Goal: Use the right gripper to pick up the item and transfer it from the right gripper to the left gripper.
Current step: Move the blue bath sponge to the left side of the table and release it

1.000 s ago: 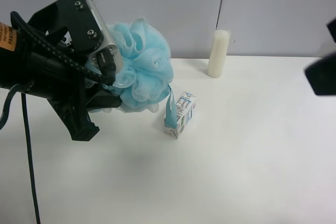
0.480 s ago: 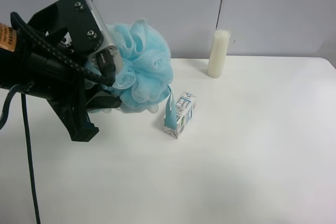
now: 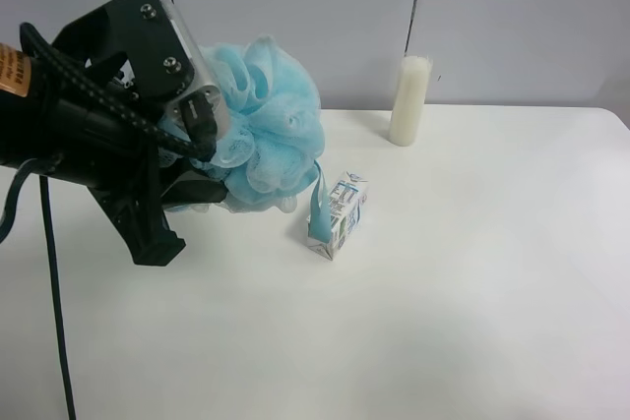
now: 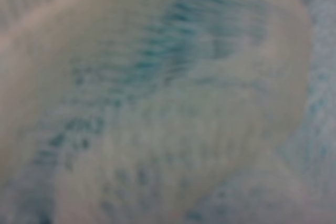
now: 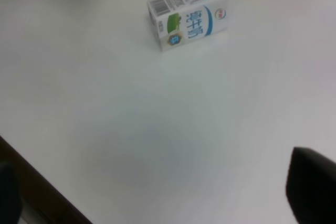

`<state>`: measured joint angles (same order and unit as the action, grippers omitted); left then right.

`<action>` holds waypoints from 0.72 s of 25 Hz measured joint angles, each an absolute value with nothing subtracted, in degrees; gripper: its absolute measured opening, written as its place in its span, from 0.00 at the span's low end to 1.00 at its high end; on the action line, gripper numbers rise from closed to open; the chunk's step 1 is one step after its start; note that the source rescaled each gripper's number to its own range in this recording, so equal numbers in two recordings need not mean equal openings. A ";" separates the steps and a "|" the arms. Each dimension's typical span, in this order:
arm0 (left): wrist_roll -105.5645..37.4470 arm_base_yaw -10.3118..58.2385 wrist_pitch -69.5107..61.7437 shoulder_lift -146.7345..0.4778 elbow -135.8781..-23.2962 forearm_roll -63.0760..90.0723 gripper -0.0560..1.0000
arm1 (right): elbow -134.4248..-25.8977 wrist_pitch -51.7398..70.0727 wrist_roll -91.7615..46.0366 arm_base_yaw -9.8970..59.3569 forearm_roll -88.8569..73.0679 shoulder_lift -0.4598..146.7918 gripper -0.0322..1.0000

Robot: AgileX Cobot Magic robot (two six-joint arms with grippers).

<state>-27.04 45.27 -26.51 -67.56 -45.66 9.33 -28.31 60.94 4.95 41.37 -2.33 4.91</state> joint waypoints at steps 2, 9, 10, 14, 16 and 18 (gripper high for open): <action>-27.04 45.27 -26.38 -67.56 -45.66 9.33 0.06 | -28.31 60.94 4.95 40.15 -2.38 4.91 1.00; -26.44 45.27 -26.28 -67.56 -45.66 9.33 0.06 | -28.31 60.94 4.95 21.70 -2.38 4.54 1.00; -26.05 45.27 -26.28 -67.56 -45.66 9.33 0.06 | -28.31 60.94 5.01 18.85 -2.38 4.54 1.00; -25.08 44.59 -26.20 -69.26 -45.66 9.13 0.06 | -28.31 60.94 5.01 11.54 -2.38 3.48 1.00; -24.25 42.50 -26.20 -71.10 -45.66 9.08 0.06 | -28.31 60.85 5.01 9.72 -2.38 1.03 1.00; -23.42 39.08 -26.20 -72.89 -45.66 8.96 0.06 | -28.31 60.85 5.01 8.48 -2.38 -0.15 1.00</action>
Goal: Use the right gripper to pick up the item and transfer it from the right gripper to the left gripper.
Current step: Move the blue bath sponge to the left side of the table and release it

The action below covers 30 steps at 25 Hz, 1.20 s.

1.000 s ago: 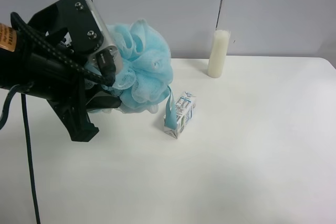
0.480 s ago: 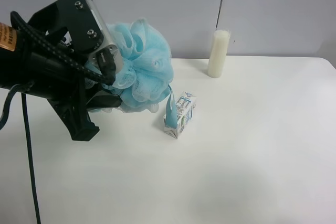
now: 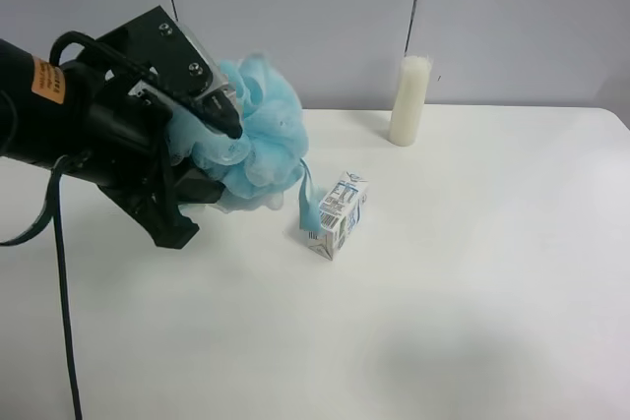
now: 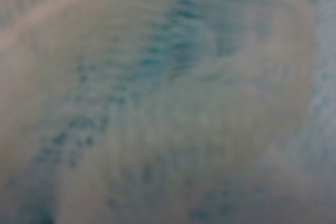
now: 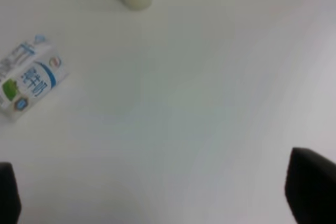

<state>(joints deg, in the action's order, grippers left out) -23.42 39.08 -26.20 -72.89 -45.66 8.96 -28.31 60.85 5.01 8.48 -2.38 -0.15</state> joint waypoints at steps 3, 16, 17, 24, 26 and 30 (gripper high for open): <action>-22.70 31.49 -26.14 -75.00 -45.66 8.96 0.06 | -28.31 60.85 5.01 8.08 -2.44 -0.14 1.00; -21.58 6.02 -24.79 -86.40 -45.68 9.39 0.05 | -28.31 60.85 5.01 8.08 -2.44 -0.14 1.00; -21.58 5.90 -24.72 -87.32 -45.68 9.39 0.05 | -28.31 60.85 5.01 8.08 -2.44 -0.14 1.00; -21.53 8.37 -24.24 -89.10 -45.68 9.61 0.67 | -28.31 60.85 5.01 8.08 -2.44 -0.14 1.00; -21.53 9.70 -24.16 -88.75 -45.75 9.61 0.88 | -28.31 60.85 5.01 8.08 -2.44 -0.14 1.00; -21.15 11.29 -29.90 -84.80 -47.82 9.67 0.99 | -28.31 60.85 5.01 8.08 -2.44 -0.14 1.00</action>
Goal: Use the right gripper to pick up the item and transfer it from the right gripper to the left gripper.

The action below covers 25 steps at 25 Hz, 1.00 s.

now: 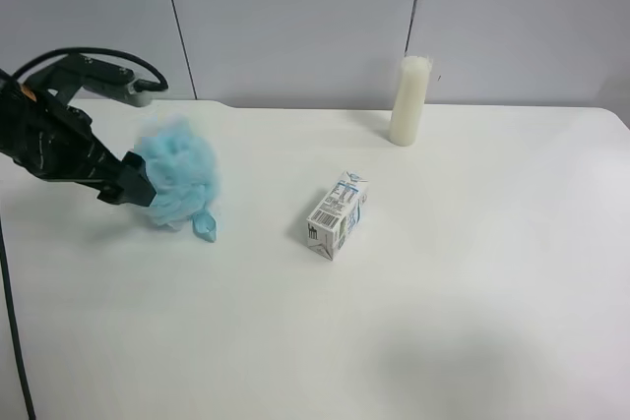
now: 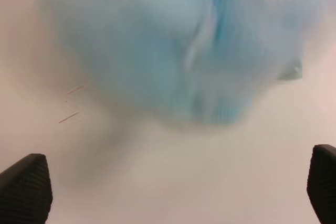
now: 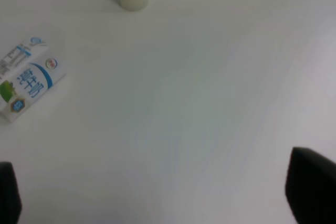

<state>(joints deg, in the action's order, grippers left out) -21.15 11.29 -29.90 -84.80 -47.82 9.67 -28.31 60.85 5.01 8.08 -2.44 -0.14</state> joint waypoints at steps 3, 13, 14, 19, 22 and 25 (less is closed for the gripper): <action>-18.09 11.36 -38.94 -79.27 -52.42 9.73 0.99 | -28.31 60.85 5.01 8.08 -2.44 -0.14 1.00; -9.90 11.36 -59.00 -51.96 -55.16 6.05 1.00 | -28.31 60.85 5.01 8.08 -2.44 -0.14 1.00; -8.99 11.36 -59.67 -48.26 -54.13 5.22 1.00 | -28.31 60.85 5.01 8.08 -2.44 -0.14 1.00; -6.14 11.41 -63.15 -29.28 -45.75 3.43 1.00 | -28.31 60.85 5.01 8.08 -2.44 -0.14 1.00; -5.28 11.42 -65.65 -18.85 -41.06 3.30 1.00 | -28.31 60.85 5.01 8.08 -2.44 -0.14 1.00; -4.11 11.47 -67.16 -9.83 -37.44 2.90 1.00 | -28.31 60.85 5.01 8.08 -2.44 -0.14 1.00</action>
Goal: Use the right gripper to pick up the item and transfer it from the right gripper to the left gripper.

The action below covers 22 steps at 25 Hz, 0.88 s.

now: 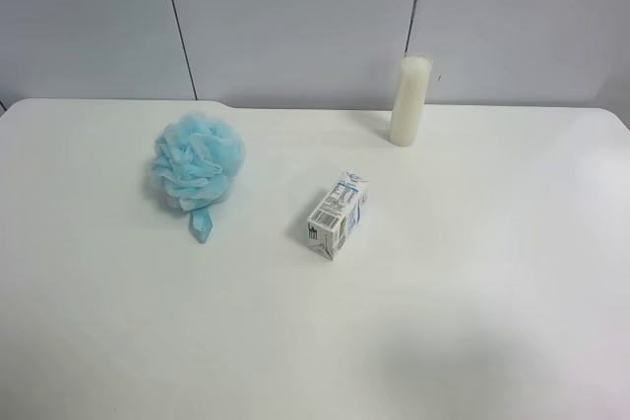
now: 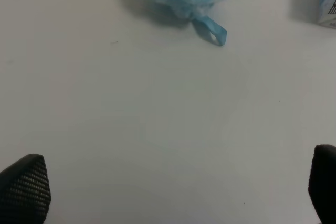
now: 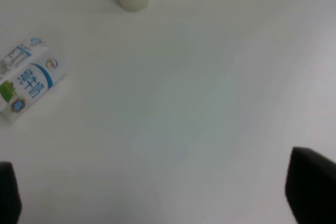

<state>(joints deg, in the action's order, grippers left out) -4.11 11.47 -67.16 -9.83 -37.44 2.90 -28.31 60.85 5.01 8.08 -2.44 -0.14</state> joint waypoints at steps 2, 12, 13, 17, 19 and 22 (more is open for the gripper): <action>-3.73 11.47 -67.39 -4.93 -35.23 2.70 1.00 | -28.31 60.85 5.01 8.08 -2.44 -0.14 1.00; -3.57 11.47 -62.07 0.12 -29.52 2.47 1.00 | -28.31 60.85 5.01 8.08 -2.44 -0.14 1.00; -3.51 11.47 -61.53 0.12 -29.12 2.47 1.00 | -28.31 60.85 5.01 8.08 -2.44 -0.14 1.00; -3.50 11.47 -60.85 -0.03 -29.02 2.47 1.00 | -28.31 60.85 5.01 8.08 -2.44 -0.14 1.00; -3.50 11.47 -60.85 -0.03 -28.98 2.47 1.00 | -28.31 60.85 5.01 8.08 -2.44 -0.14 1.00; -3.50 11.37 -60.85 -0.03 -28.98 2.47 1.00 | -28.31 60.85 5.01 8.08 -2.44 -0.14 1.00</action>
<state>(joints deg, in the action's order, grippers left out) -3.50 11.37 -60.85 -0.03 -28.98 2.47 -28.31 60.85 5.01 8.08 -2.44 -0.14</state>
